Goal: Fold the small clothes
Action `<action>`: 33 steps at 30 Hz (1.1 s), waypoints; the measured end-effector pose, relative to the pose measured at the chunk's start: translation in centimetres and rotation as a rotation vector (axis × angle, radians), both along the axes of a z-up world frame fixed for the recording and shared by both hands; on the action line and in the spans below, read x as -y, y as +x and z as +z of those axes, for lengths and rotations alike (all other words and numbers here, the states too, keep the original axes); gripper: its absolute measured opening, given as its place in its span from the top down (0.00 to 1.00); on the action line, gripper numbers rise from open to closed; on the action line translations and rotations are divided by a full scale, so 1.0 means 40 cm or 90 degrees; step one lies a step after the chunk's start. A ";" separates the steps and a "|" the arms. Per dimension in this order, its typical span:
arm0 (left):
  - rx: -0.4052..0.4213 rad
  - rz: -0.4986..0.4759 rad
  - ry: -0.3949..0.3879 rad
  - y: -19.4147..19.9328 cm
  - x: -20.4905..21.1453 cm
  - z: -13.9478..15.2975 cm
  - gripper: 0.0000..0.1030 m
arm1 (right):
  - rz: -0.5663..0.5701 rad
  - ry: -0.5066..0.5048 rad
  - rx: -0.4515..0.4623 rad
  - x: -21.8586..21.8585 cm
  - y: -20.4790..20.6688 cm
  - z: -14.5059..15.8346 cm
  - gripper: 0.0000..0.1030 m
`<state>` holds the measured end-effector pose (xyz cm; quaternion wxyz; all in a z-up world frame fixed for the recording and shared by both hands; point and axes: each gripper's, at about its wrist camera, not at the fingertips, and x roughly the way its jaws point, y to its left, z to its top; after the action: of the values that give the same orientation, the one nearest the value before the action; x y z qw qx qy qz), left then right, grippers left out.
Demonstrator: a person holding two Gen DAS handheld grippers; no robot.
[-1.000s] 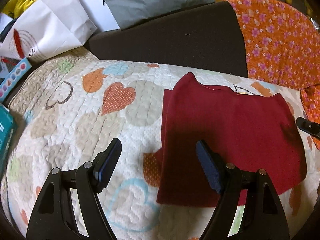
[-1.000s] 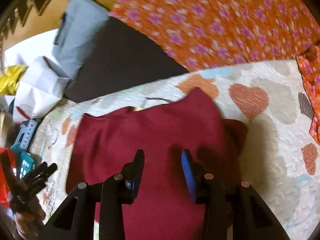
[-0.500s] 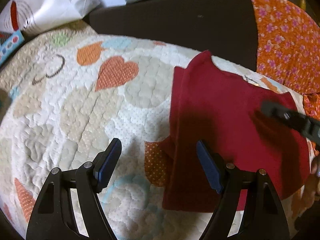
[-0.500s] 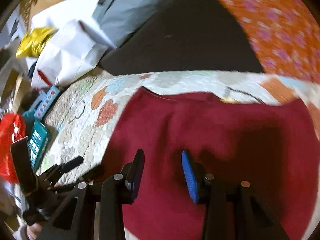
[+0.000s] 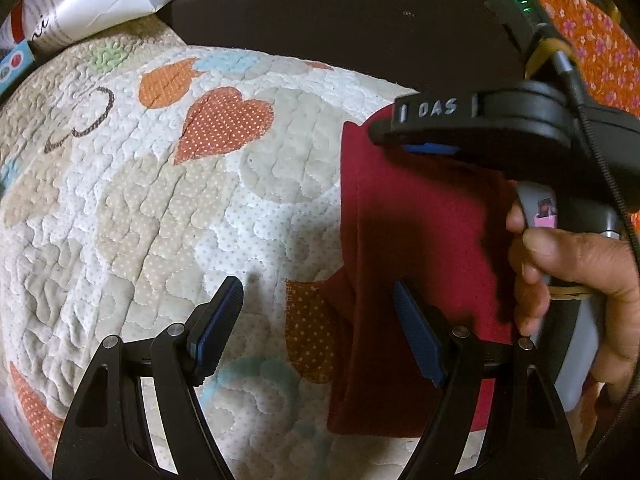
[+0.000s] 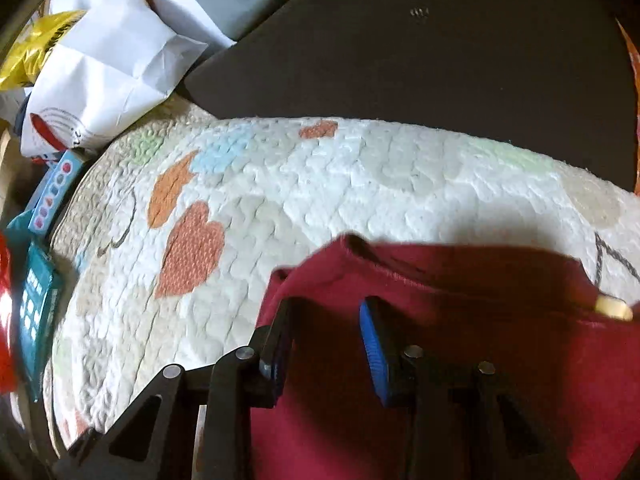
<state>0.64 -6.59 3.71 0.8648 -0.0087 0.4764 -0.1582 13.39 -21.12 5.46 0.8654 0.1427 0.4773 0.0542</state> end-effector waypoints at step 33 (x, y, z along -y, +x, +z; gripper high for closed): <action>0.004 0.026 0.001 0.005 -0.013 0.008 0.24 | -0.095 0.040 -0.036 0.092 -0.241 0.008 0.66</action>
<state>0.82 -6.09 4.04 0.8693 -0.0172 0.4736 -0.1405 3.77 -24.79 5.76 0.8484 0.2067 0.4874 0.0002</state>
